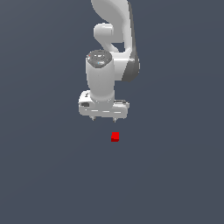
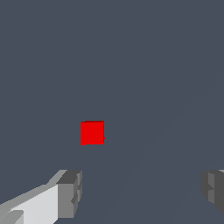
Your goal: Pick up the red cube and move it to a goal position.
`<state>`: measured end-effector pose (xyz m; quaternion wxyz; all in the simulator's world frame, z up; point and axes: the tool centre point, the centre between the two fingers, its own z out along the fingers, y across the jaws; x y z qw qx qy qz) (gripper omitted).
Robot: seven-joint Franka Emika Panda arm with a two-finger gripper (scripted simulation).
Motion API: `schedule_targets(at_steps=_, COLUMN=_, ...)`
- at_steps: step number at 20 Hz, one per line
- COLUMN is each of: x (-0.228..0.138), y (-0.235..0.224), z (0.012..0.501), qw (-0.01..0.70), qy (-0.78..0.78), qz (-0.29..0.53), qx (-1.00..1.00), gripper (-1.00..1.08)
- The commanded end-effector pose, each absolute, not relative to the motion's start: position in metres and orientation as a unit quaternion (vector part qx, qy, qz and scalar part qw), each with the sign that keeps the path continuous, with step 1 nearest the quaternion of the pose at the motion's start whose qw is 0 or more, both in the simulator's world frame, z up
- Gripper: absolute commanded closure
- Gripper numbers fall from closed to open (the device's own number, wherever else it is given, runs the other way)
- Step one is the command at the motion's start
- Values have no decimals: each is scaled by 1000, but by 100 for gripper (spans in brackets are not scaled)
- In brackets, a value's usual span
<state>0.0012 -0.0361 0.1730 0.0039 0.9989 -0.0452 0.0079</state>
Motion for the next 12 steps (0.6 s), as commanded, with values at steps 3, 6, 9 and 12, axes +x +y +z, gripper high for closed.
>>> schedule_targets(at_steps=3, x=1, y=-36, z=172, qw=4, qy=-45, qz=8, qx=999, gripper=-92)
schedule_targets(at_steps=6, x=2, y=-33, z=164, qw=4, qy=-45, qz=8, qx=999, gripper=-92)
schedule_targets(at_steps=9, x=3, y=-28, z=150, qw=3, qy=-44, qz=7, qx=999, gripper=-92)
schedule_targets(at_steps=12, x=4, y=-21, z=130, qw=3, qy=-43, qz=6, qx=999, gripper=-92)
